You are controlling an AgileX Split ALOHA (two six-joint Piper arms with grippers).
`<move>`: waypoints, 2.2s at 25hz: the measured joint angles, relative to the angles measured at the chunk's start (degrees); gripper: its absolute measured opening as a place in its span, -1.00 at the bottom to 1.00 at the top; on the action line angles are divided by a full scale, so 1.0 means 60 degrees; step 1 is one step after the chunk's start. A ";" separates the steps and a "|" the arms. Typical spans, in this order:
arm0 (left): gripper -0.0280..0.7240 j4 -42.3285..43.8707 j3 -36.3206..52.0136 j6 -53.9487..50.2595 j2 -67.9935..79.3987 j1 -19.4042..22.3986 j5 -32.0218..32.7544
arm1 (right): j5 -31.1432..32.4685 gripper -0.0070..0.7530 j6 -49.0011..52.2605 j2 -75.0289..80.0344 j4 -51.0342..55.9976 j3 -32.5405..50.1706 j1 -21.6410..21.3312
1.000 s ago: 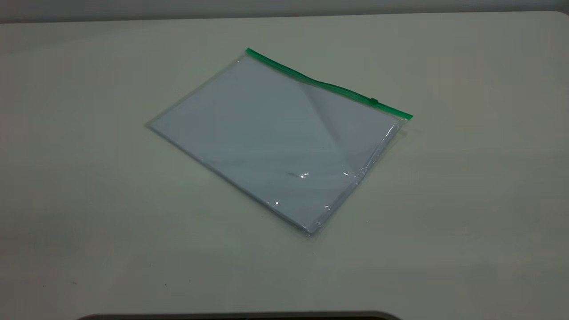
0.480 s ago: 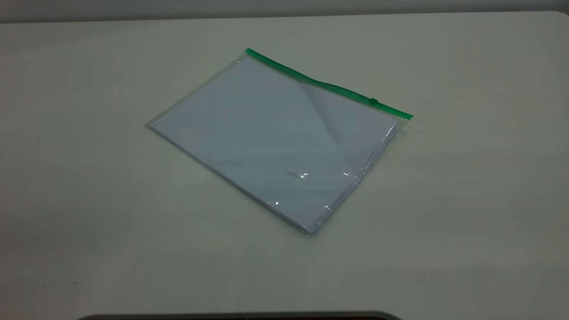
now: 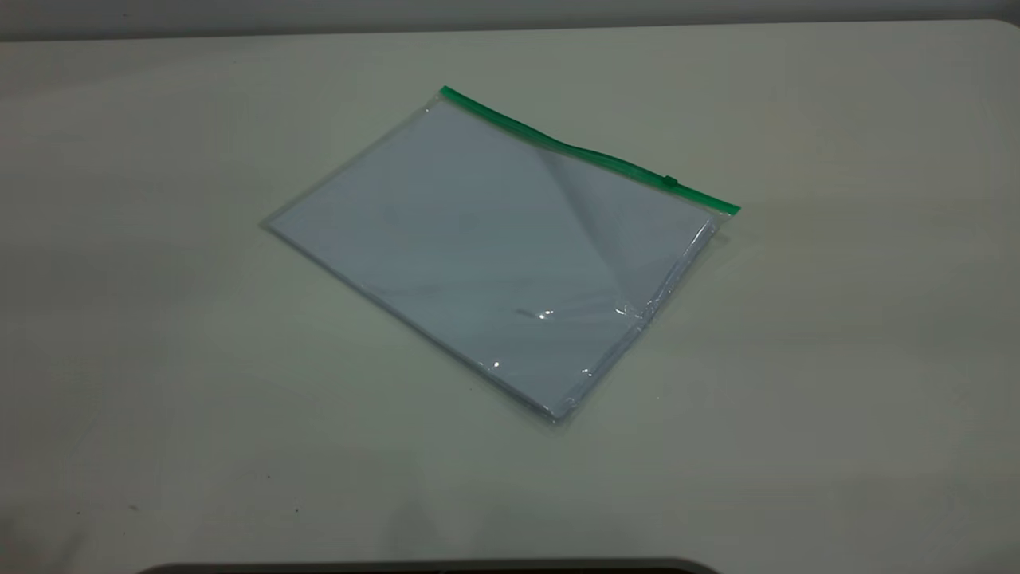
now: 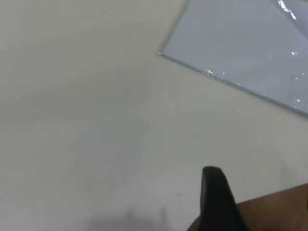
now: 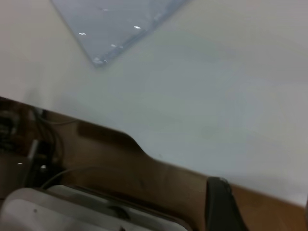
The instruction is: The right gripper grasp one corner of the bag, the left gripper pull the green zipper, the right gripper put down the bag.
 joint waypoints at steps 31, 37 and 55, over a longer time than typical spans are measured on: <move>0.41 -0.6917 -0.2927 0.7426 0.8799 0.0000 -0.2399 | -0.3429 0.35 -1.3450 1.6360 1.3402 -0.4933 -0.0244; 0.41 -0.6928 -0.2927 0.7436 0.8799 0.0000 -0.2494 | -0.2516 0.35 -1.3317 1.7431 1.2754 -0.6037 -0.0909; 0.41 -0.7130 -0.2947 0.7456 0.8946 -0.0012 -0.2767 | -0.1233 0.35 -1.4042 1.8542 1.3258 -0.6658 -0.0880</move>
